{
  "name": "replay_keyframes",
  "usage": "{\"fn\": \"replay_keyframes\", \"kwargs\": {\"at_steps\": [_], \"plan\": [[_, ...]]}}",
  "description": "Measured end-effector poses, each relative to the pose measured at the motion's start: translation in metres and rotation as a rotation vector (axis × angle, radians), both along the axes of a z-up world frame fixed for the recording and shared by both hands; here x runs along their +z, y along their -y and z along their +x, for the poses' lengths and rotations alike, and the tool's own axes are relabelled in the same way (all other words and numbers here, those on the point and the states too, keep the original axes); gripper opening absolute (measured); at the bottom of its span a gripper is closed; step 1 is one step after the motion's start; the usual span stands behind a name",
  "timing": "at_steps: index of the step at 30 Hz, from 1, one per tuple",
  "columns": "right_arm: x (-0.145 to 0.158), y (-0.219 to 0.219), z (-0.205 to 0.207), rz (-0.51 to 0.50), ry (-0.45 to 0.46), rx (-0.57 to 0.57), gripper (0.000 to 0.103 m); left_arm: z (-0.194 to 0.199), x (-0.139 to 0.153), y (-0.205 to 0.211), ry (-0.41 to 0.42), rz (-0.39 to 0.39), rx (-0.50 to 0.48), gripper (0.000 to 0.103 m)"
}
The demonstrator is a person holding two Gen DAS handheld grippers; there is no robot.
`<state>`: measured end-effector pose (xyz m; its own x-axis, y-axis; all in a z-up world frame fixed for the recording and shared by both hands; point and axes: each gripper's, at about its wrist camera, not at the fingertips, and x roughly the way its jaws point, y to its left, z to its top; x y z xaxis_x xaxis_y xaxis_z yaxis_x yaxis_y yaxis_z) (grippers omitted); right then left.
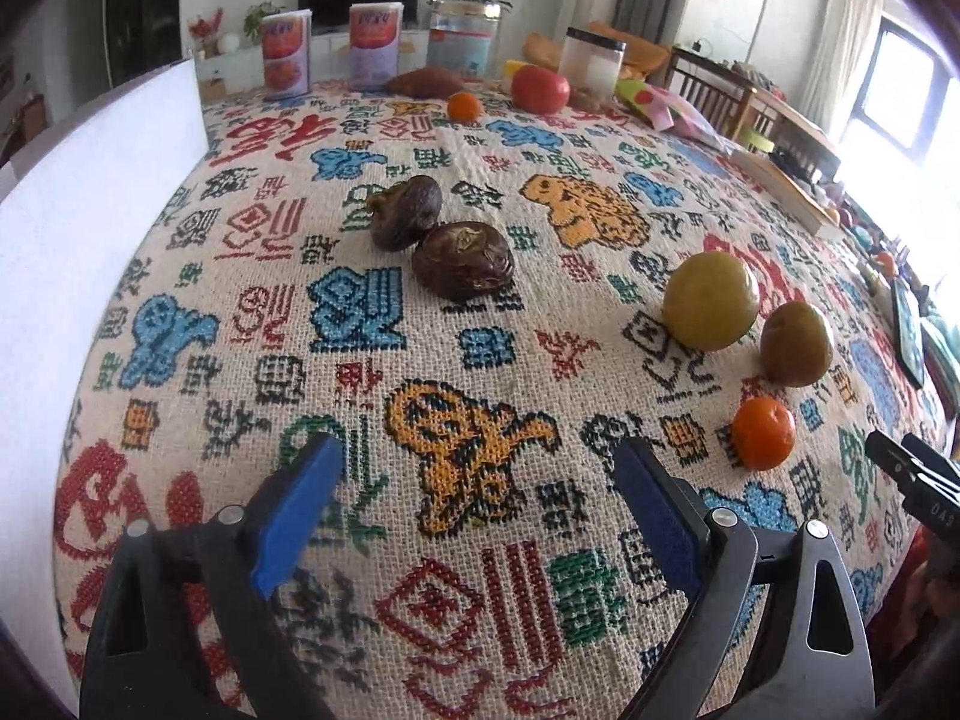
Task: Organize fruits
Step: 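Return both grippers over the table toward the remaining fruits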
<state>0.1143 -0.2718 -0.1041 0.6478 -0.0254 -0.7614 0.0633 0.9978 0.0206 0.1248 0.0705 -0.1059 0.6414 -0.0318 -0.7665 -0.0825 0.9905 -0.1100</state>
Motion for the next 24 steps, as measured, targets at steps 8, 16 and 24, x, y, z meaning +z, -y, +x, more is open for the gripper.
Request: {"fn": "replay_keyframes", "kwargs": {"at_steps": [8, 16, 24], "plan": [[-0.017, -0.013, 0.006, -0.026, -0.005, -0.039, 0.103, 0.003, -0.005, 0.015, -0.036, 0.111, -0.016, 0.098], [-0.017, -0.014, 0.005, -0.039, 0.010, -0.029, 0.103, 0.005, -0.006, 0.015, -0.038, 0.123, -0.015, 0.100], [-0.018, -0.015, 0.004, -0.043, 0.011, -0.018, 0.103, 0.005, -0.006, 0.015, -0.037, 0.123, -0.014, 0.100]]}}
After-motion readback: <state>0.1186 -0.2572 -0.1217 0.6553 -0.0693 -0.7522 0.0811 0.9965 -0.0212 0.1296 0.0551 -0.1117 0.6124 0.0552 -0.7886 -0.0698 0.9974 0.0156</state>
